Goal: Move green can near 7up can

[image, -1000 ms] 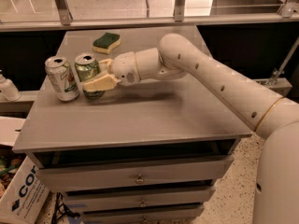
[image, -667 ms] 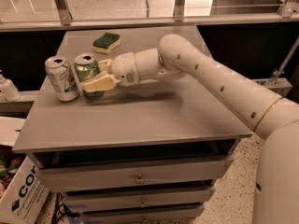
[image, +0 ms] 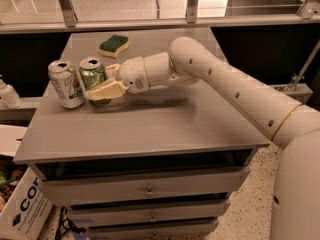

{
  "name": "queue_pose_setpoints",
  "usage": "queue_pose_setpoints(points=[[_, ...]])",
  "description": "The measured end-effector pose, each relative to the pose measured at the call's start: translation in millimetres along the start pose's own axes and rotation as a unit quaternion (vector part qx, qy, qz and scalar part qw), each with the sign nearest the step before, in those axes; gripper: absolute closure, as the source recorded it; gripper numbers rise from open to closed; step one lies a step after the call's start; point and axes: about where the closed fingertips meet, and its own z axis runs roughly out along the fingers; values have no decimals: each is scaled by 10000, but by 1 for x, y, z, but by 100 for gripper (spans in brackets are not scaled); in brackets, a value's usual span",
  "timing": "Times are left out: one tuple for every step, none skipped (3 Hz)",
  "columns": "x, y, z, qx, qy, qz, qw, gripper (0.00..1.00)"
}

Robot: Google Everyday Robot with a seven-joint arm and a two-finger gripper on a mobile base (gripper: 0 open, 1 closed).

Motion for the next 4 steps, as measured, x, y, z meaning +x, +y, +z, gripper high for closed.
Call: queue_pose_setpoints(points=[[1, 6, -2, -101, -120, 226, 9996, 0], [0, 8, -11, -110, -154, 330, 9993, 0], [-3, 3, -31, -39, -114, 351, 9993, 0], [-5, -5, -60, 92, -71, 301, 9995, 0]])
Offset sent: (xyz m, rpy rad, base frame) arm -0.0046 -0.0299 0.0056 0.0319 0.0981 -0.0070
